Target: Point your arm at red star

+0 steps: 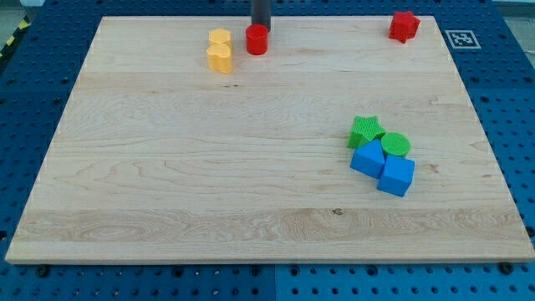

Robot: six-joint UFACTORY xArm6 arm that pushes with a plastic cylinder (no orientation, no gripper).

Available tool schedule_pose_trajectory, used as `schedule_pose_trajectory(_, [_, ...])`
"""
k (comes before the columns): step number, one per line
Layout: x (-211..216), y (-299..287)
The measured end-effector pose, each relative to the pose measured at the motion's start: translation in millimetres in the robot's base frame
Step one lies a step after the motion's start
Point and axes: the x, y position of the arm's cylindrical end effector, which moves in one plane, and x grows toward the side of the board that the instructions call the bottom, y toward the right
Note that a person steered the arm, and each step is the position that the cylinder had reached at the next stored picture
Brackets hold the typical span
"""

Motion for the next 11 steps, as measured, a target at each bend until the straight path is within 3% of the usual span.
schedule_pose_trajectory(3, [46, -4])
schedule_pose_trajectory(6, [99, 229])
schedule_pose_trajectory(7, [93, 312])
schedule_pose_trajectory(8, [60, 363])
schedule_pose_trajectory(10, [-37, 297])
schedule_pose_trajectory(11, [-37, 297])
